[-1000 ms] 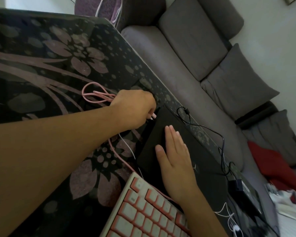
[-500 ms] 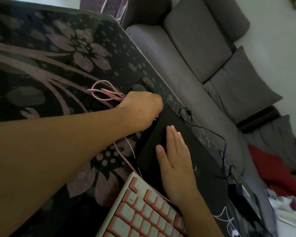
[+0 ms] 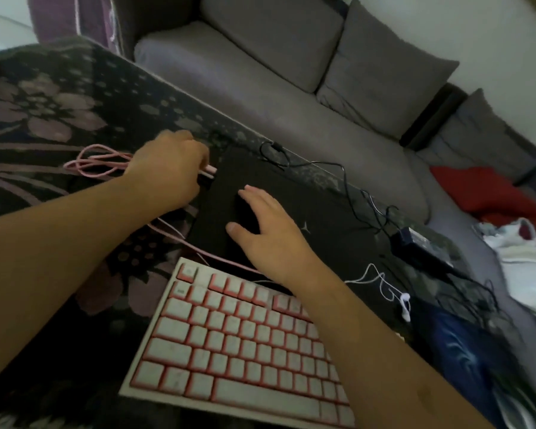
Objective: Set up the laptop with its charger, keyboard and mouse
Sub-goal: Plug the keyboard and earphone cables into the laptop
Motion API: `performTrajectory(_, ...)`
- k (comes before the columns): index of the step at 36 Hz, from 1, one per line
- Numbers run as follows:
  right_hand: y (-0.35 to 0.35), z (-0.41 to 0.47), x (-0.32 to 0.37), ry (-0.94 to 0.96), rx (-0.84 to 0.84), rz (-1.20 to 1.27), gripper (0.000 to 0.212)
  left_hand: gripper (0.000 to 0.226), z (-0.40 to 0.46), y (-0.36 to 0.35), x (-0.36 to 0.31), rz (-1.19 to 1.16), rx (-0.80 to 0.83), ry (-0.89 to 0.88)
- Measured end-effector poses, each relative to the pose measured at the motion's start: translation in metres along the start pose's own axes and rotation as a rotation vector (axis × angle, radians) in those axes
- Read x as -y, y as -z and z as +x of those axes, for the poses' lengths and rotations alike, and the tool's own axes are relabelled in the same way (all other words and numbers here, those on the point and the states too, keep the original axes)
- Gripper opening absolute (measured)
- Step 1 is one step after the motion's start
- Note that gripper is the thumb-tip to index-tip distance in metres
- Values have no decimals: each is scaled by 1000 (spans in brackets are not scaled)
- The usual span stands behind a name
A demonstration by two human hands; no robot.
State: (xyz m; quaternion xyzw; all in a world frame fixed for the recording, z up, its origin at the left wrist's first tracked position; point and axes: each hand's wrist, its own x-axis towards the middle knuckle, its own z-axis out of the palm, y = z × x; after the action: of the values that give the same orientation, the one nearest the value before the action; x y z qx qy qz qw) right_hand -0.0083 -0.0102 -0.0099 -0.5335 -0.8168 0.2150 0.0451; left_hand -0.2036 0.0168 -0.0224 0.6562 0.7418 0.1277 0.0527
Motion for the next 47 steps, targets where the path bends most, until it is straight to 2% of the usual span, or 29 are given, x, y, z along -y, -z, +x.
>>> performTrajectory(6,23,-52,-27,13,17,20,48,52,-18,22,-26,80,-68,-74)
performTrajectory(9,34,-79,-46,-66,-43,93,40,46,-32,31,-45,-80,9,-105)
performTrajectory(13,55,-106,-66,-168,-51,153,41,36,-59,35,-73,-205,113,-195)
performTrajectory(18,64,-128,-85,-216,39,-34,48,34,-98,26,-88,-197,346,-317)
performTrajectory(21,65,-140,-96,-192,58,-133,47,35,-111,20,-89,-118,384,-366)
performTrajectory(25,65,-156,-110,-237,1,-158,29,26,-118,20,-92,-104,345,-320)
performTrajectory(28,67,-163,-120,-317,26,-117,23,13,-122,19,-97,-83,350,-281)
performTrajectory(34,72,-173,-128,-417,-27,17,35,20,-128,18,-107,-113,366,-122)
performTrajectory(42,69,-160,-145,-639,-244,80,31,9,-115,17,-104,-152,326,93)
performTrajectory(47,75,-163,-146,-719,-166,-49,32,10,-110,13,-103,-145,310,57)
